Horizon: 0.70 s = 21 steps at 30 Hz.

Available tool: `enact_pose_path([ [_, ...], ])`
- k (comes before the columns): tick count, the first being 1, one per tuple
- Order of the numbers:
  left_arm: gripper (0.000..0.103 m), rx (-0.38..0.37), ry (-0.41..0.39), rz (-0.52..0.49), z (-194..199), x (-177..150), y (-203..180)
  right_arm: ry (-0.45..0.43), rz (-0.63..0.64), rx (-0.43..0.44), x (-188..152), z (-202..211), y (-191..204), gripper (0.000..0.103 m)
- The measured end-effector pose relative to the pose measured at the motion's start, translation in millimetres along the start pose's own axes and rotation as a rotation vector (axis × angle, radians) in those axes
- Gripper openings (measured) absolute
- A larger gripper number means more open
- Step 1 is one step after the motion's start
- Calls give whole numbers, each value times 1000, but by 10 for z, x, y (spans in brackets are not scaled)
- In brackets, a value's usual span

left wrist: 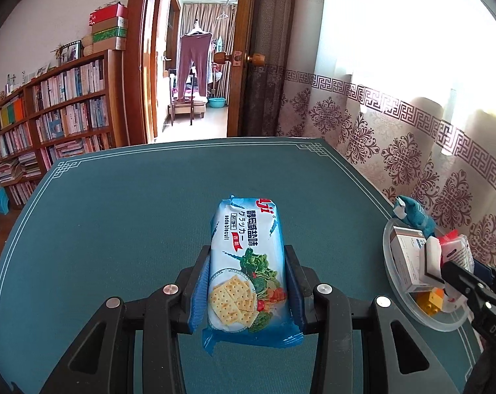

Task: Organize objects
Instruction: 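Carry the snack pack in the right tool and cracker pack in the left tool to the bowl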

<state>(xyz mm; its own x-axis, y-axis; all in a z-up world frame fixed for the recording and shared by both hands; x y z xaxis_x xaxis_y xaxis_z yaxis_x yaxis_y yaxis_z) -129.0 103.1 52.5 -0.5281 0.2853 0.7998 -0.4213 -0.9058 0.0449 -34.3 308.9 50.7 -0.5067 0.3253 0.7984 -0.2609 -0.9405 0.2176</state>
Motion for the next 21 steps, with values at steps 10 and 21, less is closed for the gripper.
enact_pose_path([
  [10,43,-25,1,-26,14,-30,-136,-18,-144,-127,242,-176,-786,47],
  [21,43,-32,10,-34,-11,-47,-179,25,-261,-177,381,-565,-1248,51],
])
Point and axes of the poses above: each gripper's, at about its wrist camera, not at the fingertips, and z roughly against the way its jaws point, y to its left, x to its top, the point moved 7 cm from there along -z, roughly the way its jaws point, and after that the axes turned 10 degrees about -z, right-handed, at the moved point
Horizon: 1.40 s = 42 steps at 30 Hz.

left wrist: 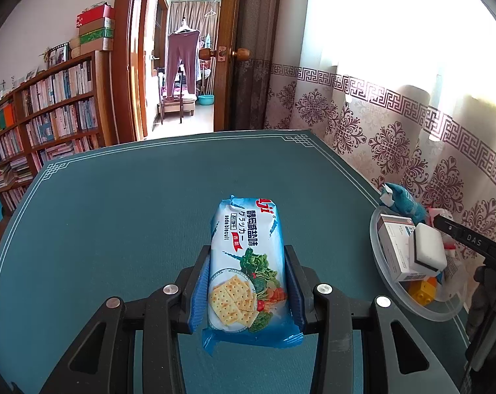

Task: Organize objects
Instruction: 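Carry the snack pack in the right tool and cracker pack in the left tool to the bowl, then lower the white-and-red pack into the bowl and open the right tool, then lower the blue cracker pack into the bowl and open the left tool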

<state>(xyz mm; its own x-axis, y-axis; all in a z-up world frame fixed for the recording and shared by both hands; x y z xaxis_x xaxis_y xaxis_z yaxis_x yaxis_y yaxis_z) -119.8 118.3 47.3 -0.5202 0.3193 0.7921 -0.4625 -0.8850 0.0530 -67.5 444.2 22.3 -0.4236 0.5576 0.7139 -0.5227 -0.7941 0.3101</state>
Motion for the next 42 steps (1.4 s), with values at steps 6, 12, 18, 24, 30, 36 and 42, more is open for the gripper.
enact_pose_path([
  [6,43,-4,4,-5,-18,-13,-37,-8,-11,5,-41,56,-27,62],
  [12,43,-19,3,-19,0,-23,-112,-90,52,-9,-113,368,62,62],
  [18,43,-47,3,-48,23,-42,-246,-144,138,-18,-298,688,152,62],
  [24,43,-101,5,-87,48,-65,-456,-133,207,-2,-551,865,166,62],
  [30,43,-163,11,-135,113,-112,-763,-75,266,3,-800,924,31,62],
  [36,43,-244,22,-175,183,-137,-1145,-26,264,13,-983,985,-183,62],
  [42,43,-312,28,-216,248,-145,-1571,8,265,44,-1119,972,-311,62],
])
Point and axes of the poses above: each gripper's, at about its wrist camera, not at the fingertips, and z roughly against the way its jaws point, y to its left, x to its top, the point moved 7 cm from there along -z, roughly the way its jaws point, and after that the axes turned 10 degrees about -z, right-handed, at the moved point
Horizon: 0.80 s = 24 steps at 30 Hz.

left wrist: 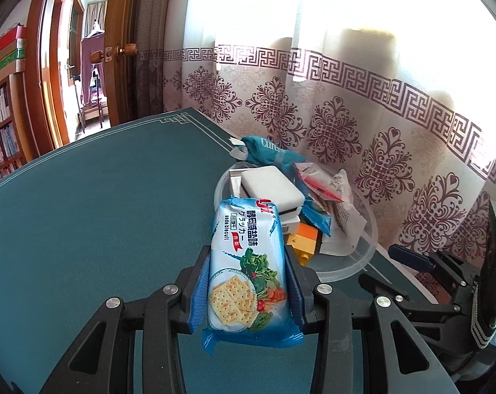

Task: Organize objects
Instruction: 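Lower the blue cracker pack into the bowl and open the left tool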

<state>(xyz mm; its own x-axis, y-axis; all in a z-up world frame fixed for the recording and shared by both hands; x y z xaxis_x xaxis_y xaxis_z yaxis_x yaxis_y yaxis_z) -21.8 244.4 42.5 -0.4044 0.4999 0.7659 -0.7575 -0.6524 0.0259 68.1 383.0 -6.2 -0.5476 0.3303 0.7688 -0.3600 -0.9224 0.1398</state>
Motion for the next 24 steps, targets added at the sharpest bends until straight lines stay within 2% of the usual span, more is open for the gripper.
enact_pose_path([
  [6,43,-61,-2,-51,-85,120,-410,-1,-22,43,-43,5,-109,62],
  [11,43,-109,-18,-53,-239,263,-645,-14,-60,77,2,32,-202,62],
  [18,43,-103,13,-59,-591,367,-781,-29,-94,98,54,63,-298,62],
  [24,43,-80,21,-55,-793,422,-740,-7,-101,111,16,17,-296,62],
])
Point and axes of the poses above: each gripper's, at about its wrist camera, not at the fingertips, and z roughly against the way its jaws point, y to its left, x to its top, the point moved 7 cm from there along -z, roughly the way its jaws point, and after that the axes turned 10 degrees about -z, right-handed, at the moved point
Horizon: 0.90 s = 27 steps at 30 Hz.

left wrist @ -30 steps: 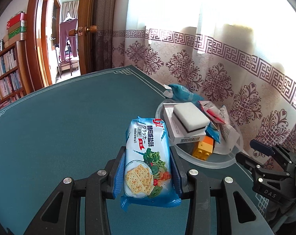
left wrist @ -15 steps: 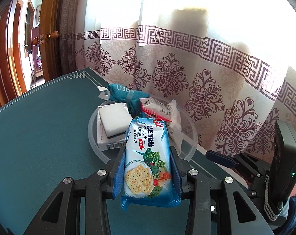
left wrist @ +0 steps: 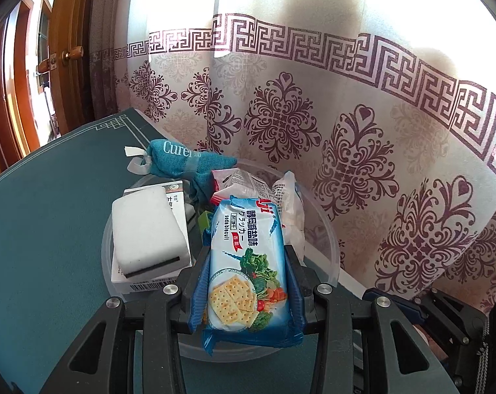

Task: Organize objects
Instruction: 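Lower the blue cracker pack into the bowl and open the left tool, then withdraw both open tools from the bowl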

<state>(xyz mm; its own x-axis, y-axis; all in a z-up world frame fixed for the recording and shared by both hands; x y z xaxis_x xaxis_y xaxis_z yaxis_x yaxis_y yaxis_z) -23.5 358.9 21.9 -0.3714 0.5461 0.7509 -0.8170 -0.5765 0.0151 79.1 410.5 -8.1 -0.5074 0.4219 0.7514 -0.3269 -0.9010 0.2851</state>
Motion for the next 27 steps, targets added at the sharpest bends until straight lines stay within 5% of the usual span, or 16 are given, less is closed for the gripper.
enact_pose_path([
  [6,46,2,-4,-1,-103,-13,24,9,0,2,-23,-18,6,62],
  [13,66,2,-41,-5,23,10,14,13,4,0,-48,-22,21,62],
  [20,99,4,-82,-1,304,-24,21,13,11,0,-62,-18,38,62],
  [27,102,88,-101,14,563,-99,167,13,7,-8,-73,-16,42,68],
])
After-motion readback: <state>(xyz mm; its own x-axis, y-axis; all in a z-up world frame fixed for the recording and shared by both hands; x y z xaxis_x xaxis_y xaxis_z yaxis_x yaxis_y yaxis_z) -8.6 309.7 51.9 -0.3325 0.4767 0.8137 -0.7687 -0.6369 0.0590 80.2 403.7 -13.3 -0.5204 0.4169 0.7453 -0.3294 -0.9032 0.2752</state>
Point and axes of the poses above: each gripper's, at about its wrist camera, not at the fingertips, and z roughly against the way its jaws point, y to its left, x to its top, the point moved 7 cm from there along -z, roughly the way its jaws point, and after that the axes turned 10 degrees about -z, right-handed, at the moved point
